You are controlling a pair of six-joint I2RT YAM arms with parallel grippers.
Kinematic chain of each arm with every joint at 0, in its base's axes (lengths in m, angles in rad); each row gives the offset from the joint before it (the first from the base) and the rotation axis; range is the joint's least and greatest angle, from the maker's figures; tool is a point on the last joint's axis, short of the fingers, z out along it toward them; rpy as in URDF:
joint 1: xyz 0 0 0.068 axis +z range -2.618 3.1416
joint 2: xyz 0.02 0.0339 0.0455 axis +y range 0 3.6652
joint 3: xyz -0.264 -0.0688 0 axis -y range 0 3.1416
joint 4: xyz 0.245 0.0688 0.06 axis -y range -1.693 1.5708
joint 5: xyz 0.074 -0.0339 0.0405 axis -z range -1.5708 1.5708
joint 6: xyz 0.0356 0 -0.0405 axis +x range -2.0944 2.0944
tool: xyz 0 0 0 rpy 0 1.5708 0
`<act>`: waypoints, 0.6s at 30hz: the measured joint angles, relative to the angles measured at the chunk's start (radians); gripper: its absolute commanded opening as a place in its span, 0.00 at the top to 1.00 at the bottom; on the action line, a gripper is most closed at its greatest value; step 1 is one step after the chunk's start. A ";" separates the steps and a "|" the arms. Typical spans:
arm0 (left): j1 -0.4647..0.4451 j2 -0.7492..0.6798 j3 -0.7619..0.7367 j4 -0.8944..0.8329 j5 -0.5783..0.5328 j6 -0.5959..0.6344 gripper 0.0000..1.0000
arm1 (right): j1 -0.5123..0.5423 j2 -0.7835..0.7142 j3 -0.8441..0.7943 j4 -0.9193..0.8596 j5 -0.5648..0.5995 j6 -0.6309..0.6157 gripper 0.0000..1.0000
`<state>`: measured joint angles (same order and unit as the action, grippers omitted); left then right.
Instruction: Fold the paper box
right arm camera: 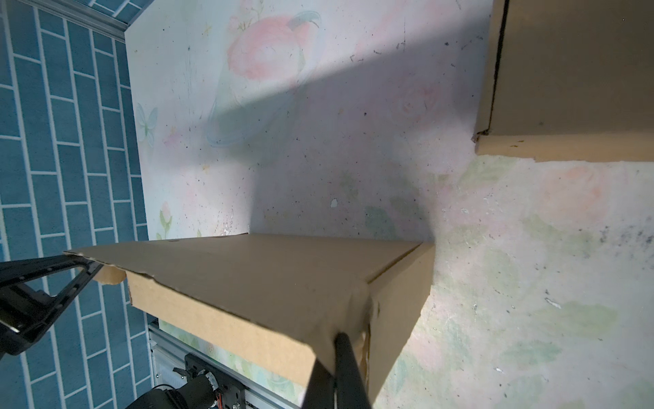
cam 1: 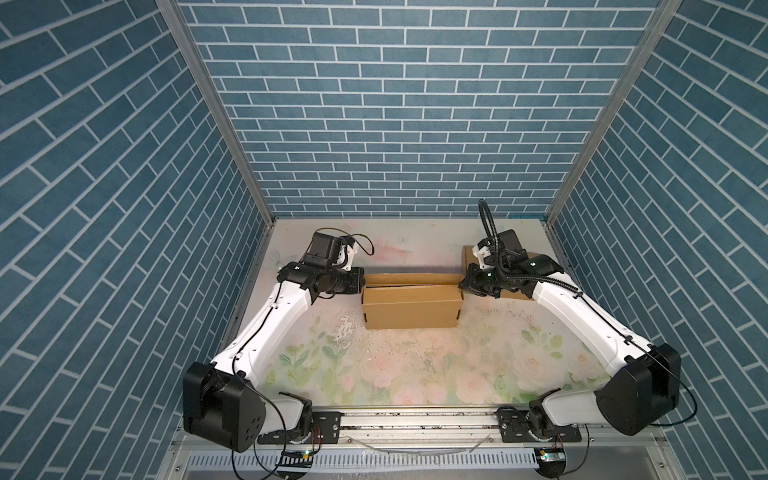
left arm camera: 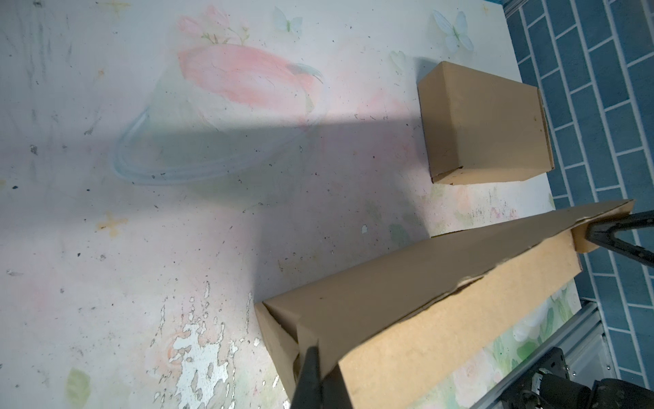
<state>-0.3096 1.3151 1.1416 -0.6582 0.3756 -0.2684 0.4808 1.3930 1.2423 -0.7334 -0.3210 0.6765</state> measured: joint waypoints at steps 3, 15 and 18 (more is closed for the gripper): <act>-0.006 -0.024 -0.031 0.028 -0.009 -0.005 1.00 | 0.000 0.000 -0.003 0.003 0.001 0.000 1.00; -0.042 -0.149 -0.171 0.133 -0.061 0.022 1.00 | 0.003 -0.009 -0.018 0.026 0.002 0.002 1.00; -0.062 -0.185 -0.211 0.170 -0.091 0.014 1.00 | 0.003 -0.017 -0.029 0.036 0.003 0.002 1.00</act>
<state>-0.3714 1.1297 0.9302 -0.4881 0.2844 -0.2543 0.4843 1.3762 1.2129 -0.6971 -0.3180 0.6785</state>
